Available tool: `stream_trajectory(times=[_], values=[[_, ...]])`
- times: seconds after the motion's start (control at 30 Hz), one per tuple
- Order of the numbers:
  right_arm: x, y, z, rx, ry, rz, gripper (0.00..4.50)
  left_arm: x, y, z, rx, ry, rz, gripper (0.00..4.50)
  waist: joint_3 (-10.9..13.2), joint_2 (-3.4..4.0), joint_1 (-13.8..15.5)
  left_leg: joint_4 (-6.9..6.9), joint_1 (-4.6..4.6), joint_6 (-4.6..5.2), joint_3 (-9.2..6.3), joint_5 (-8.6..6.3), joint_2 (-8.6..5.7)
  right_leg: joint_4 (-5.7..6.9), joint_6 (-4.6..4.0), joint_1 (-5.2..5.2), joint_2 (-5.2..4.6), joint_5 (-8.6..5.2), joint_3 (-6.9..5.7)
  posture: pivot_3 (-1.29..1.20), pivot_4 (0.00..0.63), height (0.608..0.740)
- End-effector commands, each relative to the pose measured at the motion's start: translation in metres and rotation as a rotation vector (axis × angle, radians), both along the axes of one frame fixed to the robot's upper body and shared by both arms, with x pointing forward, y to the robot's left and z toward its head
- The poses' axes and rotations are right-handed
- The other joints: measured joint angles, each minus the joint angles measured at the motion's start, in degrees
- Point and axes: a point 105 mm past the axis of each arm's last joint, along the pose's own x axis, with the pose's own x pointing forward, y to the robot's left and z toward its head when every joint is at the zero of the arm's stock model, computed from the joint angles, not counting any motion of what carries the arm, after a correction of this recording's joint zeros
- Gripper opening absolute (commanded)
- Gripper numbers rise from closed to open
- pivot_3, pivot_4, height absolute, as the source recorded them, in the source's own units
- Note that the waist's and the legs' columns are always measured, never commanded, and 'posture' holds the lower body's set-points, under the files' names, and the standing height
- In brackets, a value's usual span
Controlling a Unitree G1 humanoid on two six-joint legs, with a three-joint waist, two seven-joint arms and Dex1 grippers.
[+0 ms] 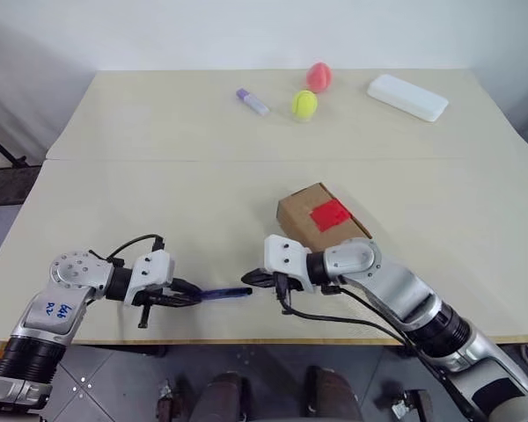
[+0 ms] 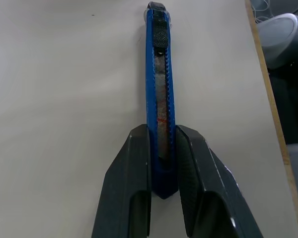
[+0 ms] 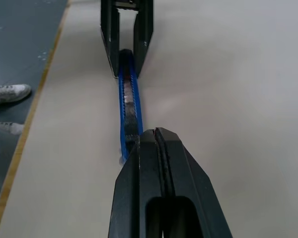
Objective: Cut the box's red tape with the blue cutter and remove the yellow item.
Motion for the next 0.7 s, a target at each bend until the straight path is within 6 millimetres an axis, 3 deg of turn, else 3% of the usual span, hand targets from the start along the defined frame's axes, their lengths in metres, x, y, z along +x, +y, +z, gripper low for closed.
stream_trajectory(times=[0.03, 0.27, 0.6, 0.7], values=[[-0.001, 0.004, -0.001, -0.012, -0.031, 0.055, 0.03, -0.013, -0.004, -0.030, 0.072, 0.117, -0.012, 0.39, 0.00, 0.00, 0.00, 0.00, 0.01, 0.00, 0.00, 0.00, 0.00, 0.00, 0.00, 0.01, 0.00, 0.00, 0.00, 0.00, 0.150, 0.740], [-0.018, 0.010, -0.012, -0.028, 0.003, 0.143, 0.03, -0.020, -0.002, -0.035, 0.092, 0.137, -0.009, 0.39, -0.02, 0.03, -0.04, 0.00, 0.05, -0.03, 0.00, -0.01, 0.03, 0.02, 0.00, 0.02, 0.01, 0.00, 0.00, 0.00, 0.150, 0.740], [-0.014, 0.018, -0.045, -0.038, 0.040, 0.115, 0.03, -0.022, -0.008, -0.034, 0.081, 0.123, -0.023, 0.39, -0.22, 0.25, -0.13, 0.00, 0.13, -0.07, 0.02, -0.03, 0.02, 0.03, 0.00, 0.06, 0.03, 0.00, 0.01, 0.00, 0.150, 0.740], [-0.010, 0.022, -0.042, -0.036, -0.002, 0.125, 0.03, -0.022, -0.009, -0.034, 0.076, 0.122, -0.025, 0.39, -0.23, 0.27, -0.21, -0.01, 0.38, -0.09, 0.06, -0.04, 0.03, 0.06, -0.01, 0.22, 0.04, -0.01, 0.03, 0.00, 0.150, 0.740]])
